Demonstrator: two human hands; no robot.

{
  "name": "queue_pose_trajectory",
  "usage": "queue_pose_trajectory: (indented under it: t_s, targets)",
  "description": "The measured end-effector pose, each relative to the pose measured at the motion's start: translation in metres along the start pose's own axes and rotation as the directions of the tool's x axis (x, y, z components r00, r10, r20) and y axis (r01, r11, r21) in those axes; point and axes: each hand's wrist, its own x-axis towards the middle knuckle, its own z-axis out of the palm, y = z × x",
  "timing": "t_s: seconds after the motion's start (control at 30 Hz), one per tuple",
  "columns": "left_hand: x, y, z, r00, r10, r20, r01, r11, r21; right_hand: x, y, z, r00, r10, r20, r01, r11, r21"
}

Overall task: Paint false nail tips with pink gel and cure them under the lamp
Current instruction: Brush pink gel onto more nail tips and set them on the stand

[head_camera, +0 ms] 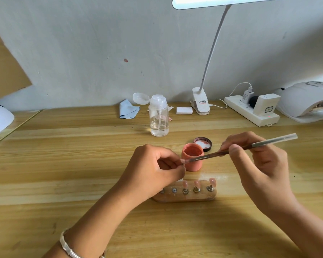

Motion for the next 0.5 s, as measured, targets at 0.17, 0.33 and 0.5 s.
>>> queue_pose_trajectory:
  t_s: [0.17, 0.33, 0.5]
  targets:
    - [-0.0004, 0.0002, 0.0, 1.0, -0.006, 0.003, 0.006, 1.0, -0.001, 0.0017, 0.001, -0.0021, 0.999, -0.008, -0.046, 0.008, 1.0, -0.01]
    - [0.0001, -0.0007, -0.0001, 1.0, -0.004, 0.017, 0.004, 1.0, -0.004, -0.0022, 0.0002, 0.0007, 0.998, -0.049, 0.043, 0.051, 0.998, -0.042]
    - [-0.0007, -0.0016, -0.0005, 1.0, -0.003, 0.012, 0.003, 1.0, -0.009, 0.0013, 0.0004, -0.0029, 0.999, -0.027, -0.041, 0.025, 0.999, -0.038]
